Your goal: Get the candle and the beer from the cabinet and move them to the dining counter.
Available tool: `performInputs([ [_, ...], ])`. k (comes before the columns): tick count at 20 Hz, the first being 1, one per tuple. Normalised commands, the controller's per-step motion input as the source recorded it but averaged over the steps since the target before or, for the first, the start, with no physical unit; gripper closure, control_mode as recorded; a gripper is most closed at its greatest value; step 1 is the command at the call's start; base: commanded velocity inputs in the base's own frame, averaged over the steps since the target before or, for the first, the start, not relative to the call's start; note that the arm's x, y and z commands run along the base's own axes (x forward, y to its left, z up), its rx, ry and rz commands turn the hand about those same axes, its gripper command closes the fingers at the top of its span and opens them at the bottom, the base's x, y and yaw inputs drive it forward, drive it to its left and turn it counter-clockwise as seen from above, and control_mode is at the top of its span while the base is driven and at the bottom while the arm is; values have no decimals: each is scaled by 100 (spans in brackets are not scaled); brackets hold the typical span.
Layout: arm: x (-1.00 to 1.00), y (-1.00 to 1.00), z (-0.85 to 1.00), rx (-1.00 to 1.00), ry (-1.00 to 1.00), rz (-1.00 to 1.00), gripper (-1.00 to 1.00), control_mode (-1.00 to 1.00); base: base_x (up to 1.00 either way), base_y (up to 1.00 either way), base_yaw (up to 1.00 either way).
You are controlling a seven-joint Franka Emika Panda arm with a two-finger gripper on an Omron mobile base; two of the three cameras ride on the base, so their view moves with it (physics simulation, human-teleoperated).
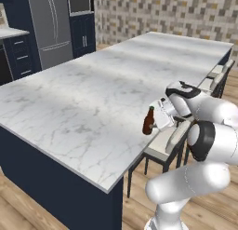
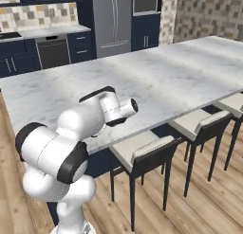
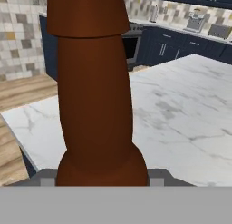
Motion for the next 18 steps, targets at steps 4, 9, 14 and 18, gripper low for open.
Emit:
performInputs([
  [4,36,0,-33,0,0,0,100,-100,0,0,0],
  [9,32,0,-33,0,0,1,100,-100,0,0,0],
  [14,29,0,-32,0,0,1,100,-100,0,0,0],
  [18,28,0,-31,0,0,1,100,-100,0,0,0],
])
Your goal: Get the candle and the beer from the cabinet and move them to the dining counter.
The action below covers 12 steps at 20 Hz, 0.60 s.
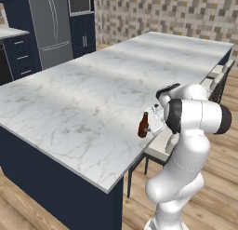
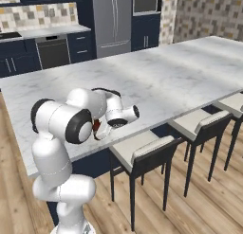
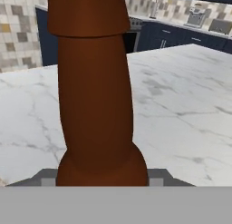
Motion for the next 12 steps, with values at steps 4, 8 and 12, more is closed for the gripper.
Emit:
performInputs([
  [4,24,0,-31,0,0,1,100,-100,0,0,0],
  [8,21,0,-18,0,0,2,100,-100,0,0,0],
  [12,31,0,0,0,0,3,100,-100,0,0,0],
])
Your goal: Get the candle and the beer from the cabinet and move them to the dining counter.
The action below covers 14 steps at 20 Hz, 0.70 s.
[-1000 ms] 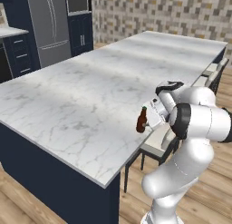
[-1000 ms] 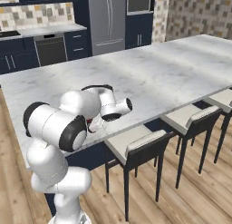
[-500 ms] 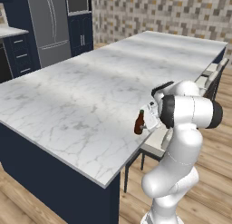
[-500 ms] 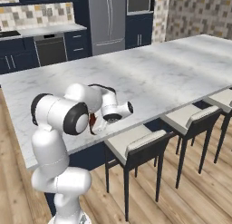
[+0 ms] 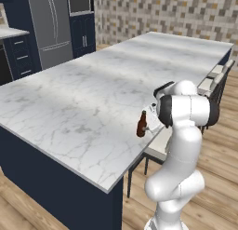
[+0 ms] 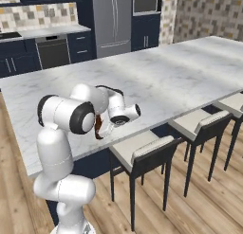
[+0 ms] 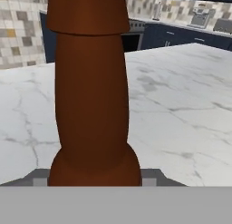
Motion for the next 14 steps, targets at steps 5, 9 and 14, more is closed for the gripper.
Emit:
performInputs([
  [5,48,0,-2,0,0,7,100,-100,0,0,0],
  [9,42,0,-16,0,-3,7,100,-100,0,0,0],
  [14,43,0,-28,0,-2,6,100,-100,0,0,0],
])
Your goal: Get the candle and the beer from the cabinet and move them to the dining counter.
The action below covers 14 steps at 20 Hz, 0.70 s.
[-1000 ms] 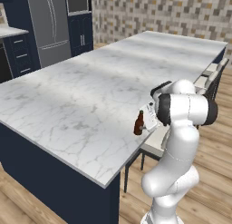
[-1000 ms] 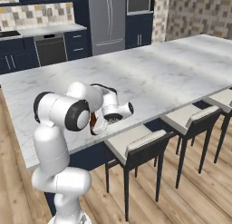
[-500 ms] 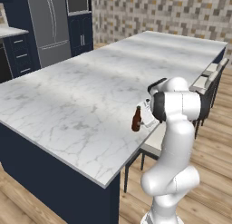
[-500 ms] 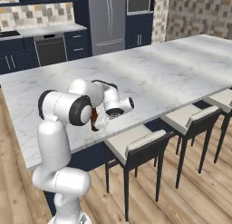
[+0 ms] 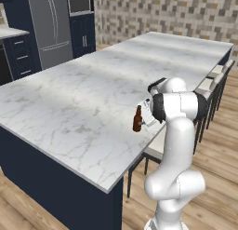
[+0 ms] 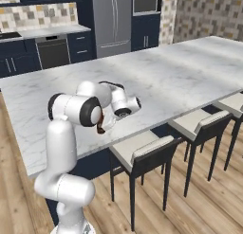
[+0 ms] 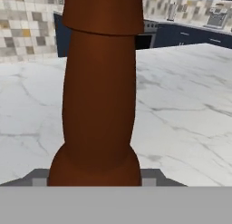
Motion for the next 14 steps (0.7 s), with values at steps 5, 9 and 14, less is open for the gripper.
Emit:
performInputs([
  [5,38,0,-37,0,-3,6,100,-100,0,0,0],
  [9,31,0,-41,0,-3,6,100,-100,0,0,0],
  [14,24,0,-46,0,-4,5,100,-100,0,0,0],
])
